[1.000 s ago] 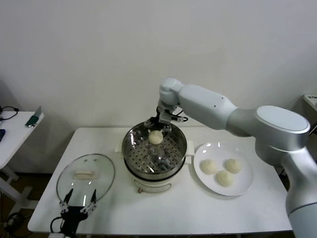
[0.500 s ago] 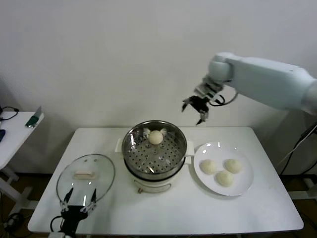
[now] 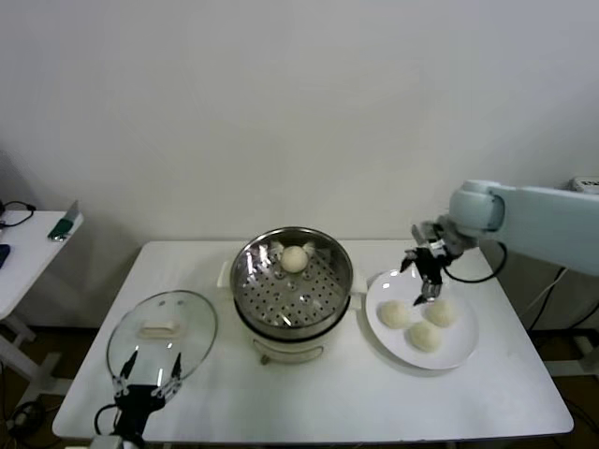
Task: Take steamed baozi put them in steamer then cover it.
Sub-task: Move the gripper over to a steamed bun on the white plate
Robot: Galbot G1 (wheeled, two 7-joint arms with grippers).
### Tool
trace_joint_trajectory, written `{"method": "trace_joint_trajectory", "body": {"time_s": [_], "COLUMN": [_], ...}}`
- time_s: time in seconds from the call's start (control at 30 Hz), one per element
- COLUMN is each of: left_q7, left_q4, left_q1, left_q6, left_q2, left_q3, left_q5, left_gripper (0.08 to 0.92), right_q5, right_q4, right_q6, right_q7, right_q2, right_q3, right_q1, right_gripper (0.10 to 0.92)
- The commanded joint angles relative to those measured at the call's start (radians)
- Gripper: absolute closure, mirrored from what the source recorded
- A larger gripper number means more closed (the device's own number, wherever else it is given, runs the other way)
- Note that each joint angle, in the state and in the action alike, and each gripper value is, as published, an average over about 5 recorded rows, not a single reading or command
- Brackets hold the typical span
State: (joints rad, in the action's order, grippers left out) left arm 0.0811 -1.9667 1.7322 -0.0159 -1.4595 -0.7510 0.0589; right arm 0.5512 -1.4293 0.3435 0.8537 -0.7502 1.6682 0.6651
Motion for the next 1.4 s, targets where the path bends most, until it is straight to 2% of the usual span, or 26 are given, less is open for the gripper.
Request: {"method": "trace_joint_trajectory", "body": {"time_s": [0.03,0.57,0.93,1.07,1.27,1.4], "left_q7": [-0.001,-0.008,-0.008,-0.008,-0.008,-0.008], "left_q4": [0.001,0.014,0.018,0.02,0.018,0.013], "left_q1": [0.001,0.007,0.004,0.002,0.001,0.003], "left_q6": [-0.001,-0.012,-0.014,-0.016,-0.018,-0.018], "left_q2": [-0.001,-0.004,-0.002,-0.002,-0.003,-0.003], "left_q3": [-0.001,0.0,-0.001,-0.001,0.001,-0.001], "left_q5": [-0.003,-0.017,-0.019,-0.021,-0.026,-0.027], "left_gripper": [0.177,0.177,0.177,0.177,0.177,0.177], "right_q5": [-0.033,-0.096,-0.112,-0.112,-0.09,-0.072], "right_q4": [-0.005,0.191,0.245,0.258,0.249,0.224], "right_q6": [0.157,0.135,0.128,0.127,0.119,0.094], "right_q7": [-0.092,-0.102,-0.098,-0.098,-0.073,-0.042], "right_q2": [0.024,-0.074,-0.101,-0.104,-0.098,-0.077], "right_q3": [-0.094,-0.265,-0.305,-0.319,-0.316,-0.276], "right_q1": [-0.181,-0.37,-0.412,-0.419,-0.396,-0.311], "right_gripper": [0.203,0.203,0.209,0.271,0.425,0.463]}}
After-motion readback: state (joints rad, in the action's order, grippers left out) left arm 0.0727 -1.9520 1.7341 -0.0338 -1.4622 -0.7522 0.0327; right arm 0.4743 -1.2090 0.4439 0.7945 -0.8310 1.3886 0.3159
